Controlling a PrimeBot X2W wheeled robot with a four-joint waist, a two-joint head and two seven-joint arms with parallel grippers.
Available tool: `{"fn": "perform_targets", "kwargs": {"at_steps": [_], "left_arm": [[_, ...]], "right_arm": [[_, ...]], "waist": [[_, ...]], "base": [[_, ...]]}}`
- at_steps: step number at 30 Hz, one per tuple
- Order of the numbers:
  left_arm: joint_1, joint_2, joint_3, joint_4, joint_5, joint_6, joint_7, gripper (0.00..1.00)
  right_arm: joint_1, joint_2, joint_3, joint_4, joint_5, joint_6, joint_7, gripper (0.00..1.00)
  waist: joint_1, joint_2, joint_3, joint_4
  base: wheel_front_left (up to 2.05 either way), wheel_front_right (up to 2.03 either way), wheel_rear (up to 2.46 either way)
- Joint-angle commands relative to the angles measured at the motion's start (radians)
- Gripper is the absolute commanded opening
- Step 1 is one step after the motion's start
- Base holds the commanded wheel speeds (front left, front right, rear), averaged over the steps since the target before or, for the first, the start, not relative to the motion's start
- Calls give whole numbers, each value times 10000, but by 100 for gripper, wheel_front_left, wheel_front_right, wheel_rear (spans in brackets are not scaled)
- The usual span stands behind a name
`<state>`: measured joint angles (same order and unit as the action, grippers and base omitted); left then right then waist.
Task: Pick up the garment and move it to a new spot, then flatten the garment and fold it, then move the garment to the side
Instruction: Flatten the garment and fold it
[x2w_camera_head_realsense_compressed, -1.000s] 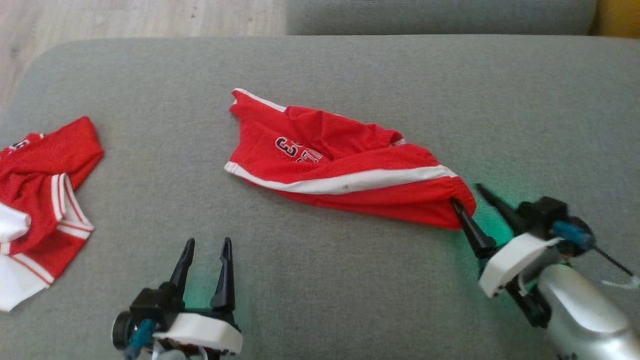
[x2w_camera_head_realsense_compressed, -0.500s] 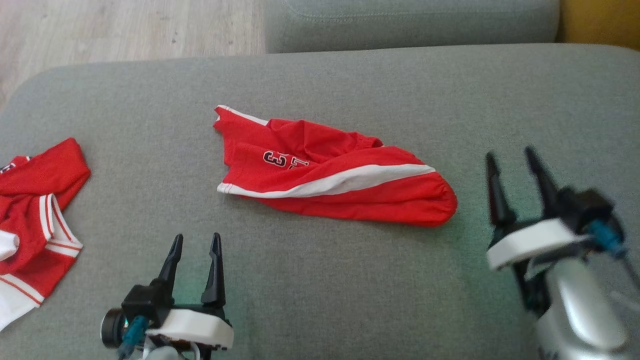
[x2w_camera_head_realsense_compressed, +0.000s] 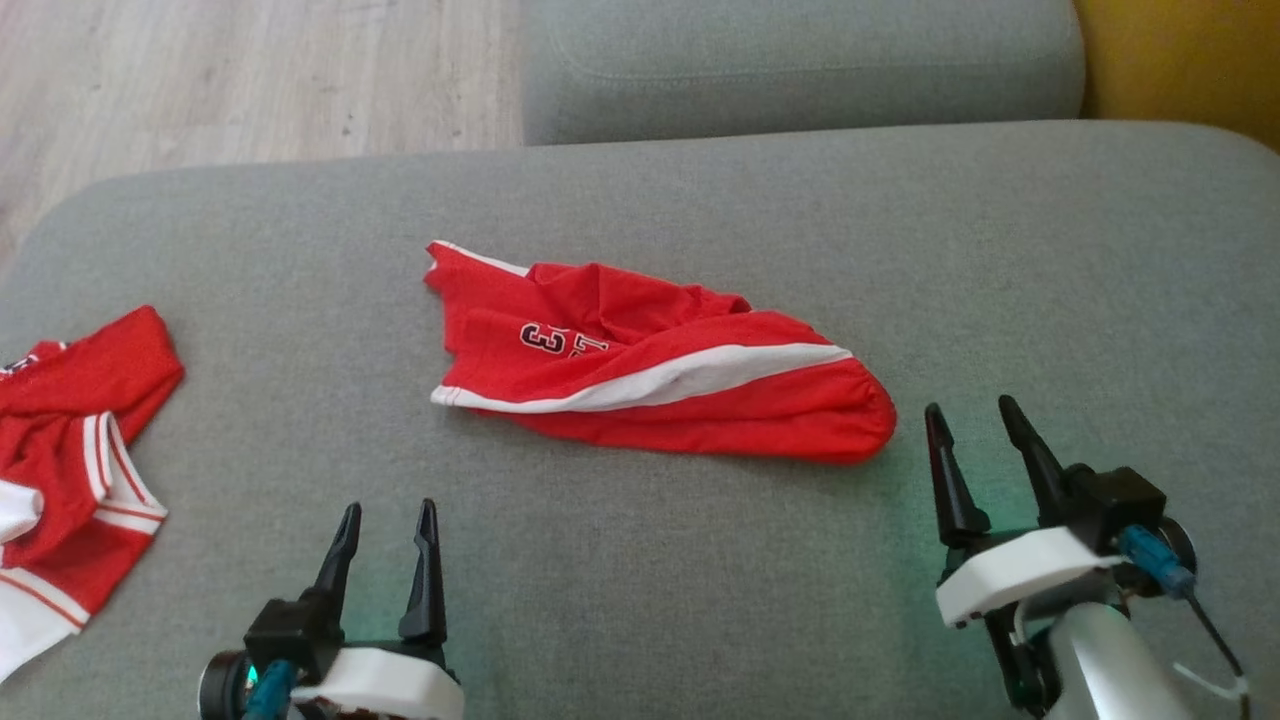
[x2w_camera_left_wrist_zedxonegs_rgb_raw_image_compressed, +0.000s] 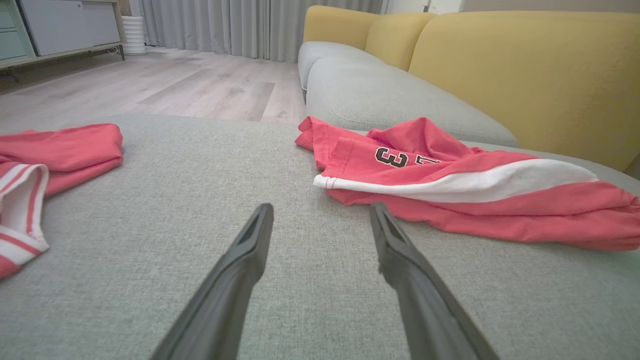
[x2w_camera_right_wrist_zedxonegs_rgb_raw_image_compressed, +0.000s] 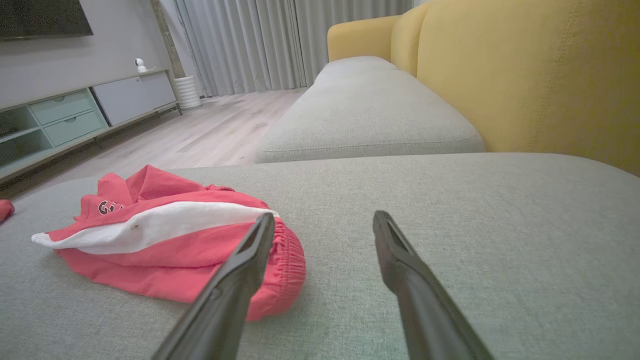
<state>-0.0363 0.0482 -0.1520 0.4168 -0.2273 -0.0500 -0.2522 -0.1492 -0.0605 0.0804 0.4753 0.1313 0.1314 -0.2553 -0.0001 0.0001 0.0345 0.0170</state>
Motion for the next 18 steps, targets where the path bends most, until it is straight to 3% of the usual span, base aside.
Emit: {"fn": "perform_targets", "kwargs": {"at_steps": [1, 8, 18], "left_arm": [[-417, 20, 392, -312, 7, 3, -95, 100], [-1479, 20, 491, -213, -295, -82, -95, 100], [-3379, 20, 424, 1851, -1135, -442, -95, 100]], "right_arm": [[-362, 74, 274, -337, -3, -7, -64, 100], [-795, 79, 426, -524, -58, -7, -64, 100], [-1208, -11, 542, -652, -61, -7, -64, 100]], "waist": [[1, -1, 139, -50], [1, -1, 964, -244], [1, -1, 1859, -528]], "base": [[0, 0, 0], [0, 0, 0], [0, 0, 0]]}}
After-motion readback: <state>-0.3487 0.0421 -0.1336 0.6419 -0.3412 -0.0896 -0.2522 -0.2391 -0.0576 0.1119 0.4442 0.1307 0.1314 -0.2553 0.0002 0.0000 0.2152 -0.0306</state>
